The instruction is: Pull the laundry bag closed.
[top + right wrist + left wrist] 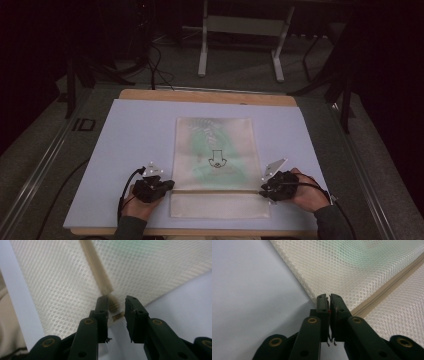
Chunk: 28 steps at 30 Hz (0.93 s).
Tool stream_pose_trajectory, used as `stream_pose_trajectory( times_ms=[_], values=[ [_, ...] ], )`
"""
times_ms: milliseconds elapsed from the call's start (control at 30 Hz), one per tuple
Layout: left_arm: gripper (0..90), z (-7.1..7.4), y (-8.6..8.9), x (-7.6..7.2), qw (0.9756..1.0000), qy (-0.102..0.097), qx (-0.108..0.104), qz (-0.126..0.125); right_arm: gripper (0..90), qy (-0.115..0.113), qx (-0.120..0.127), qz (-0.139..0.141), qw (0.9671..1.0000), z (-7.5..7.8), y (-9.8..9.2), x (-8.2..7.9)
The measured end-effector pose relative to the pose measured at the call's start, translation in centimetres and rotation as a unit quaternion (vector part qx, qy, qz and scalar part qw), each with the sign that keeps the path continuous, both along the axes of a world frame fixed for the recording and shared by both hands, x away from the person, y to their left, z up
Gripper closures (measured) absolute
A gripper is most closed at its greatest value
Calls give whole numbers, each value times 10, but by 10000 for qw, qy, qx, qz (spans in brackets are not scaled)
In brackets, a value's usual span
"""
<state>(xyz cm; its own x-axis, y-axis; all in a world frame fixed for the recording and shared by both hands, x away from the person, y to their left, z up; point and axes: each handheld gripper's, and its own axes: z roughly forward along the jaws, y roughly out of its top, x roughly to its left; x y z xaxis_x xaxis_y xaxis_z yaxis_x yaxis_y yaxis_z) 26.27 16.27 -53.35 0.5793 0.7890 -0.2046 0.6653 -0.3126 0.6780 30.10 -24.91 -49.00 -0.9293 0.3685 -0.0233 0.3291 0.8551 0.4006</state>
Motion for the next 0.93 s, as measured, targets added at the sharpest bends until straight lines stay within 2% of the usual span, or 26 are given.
stream_pose_trajectory(
  times_ms=[167,300,467,600,667,733,767,800,933],
  values=[
    [824,0,2,0,10000,-33,-4,-34,655,-121,255,-175,9994,4,-3,-1],
    [814,1,2,-1,9999,-98,5,-48,618,-275,553,-395,9973,7,-8,-1],
    [805,3,2,-2,9997,-225,86,-96,576,-329,655,-671,9950,3,-15,-1],
    [799,5,3,-3,9995,-313,26,-98,568,-340,710,-884,9930,0,-23,-1],
    [797,6,4,-4,9992,-383,29,-78,565,-345,745,-1007,9915,-1,-27,-1],
    [789,7,5,-5,9991,-418,9,-68,565,-356,884,-1123,9891,-1,-32,-1],
    [789,8,5,-5,9989,-459,-2,-56,565,-356,884,-1123,9891,-1,-32,-1],
    [788,9,7,-5,9987,-517,20,-40,563,-339,1042,-1260,9860,-3,-36,-1],
    [771,11,12,-6,9973,-689,182,157,556,-363,1011,-1438,9838,-8,-38,-1]
  ],
)
